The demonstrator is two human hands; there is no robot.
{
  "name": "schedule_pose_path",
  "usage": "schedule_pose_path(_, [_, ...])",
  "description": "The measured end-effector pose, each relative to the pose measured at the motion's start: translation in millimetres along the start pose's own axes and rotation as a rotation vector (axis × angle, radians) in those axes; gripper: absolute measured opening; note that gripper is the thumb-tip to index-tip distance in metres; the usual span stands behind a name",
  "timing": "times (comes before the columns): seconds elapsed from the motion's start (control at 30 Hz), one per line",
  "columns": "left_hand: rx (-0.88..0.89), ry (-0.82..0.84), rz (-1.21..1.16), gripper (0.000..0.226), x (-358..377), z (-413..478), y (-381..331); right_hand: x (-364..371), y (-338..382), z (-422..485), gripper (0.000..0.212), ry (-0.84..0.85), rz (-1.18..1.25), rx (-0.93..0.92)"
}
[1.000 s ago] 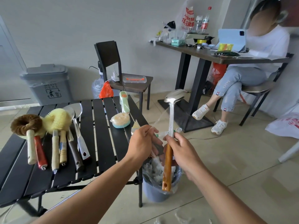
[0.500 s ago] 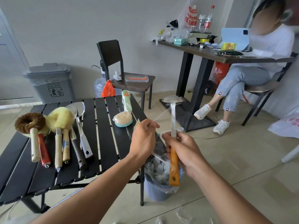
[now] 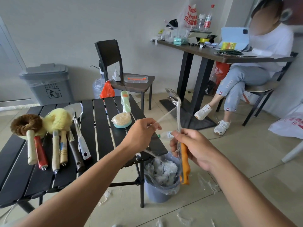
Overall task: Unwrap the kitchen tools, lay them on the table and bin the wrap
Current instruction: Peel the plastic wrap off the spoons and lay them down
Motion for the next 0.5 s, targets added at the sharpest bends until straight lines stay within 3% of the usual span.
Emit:
schedule_pose_path(0.3, [-0.011, -0.006, 0.055, 0.027, 6.8, -12.8, -1.2, 5.1, -12.4, 3.4, 0.028, -0.066, -0.053, -0.021])
schedule_pose_path(0.5, [0.026, -0.133, 0.111, 0.055, 8.6, -16.7, 2.5, 2.6, -2.5, -1.6, 0.027, -0.171, -0.106, -0.134])
Point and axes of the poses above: each hand's wrist, its own z-axis towards the middle knuckle, its own x-axis out of the palm, y = z × x, the point moved 8 cm from there along z, towards the middle knuckle, and after that the axes turned 8 degrees about z, right-handed, at the moved point
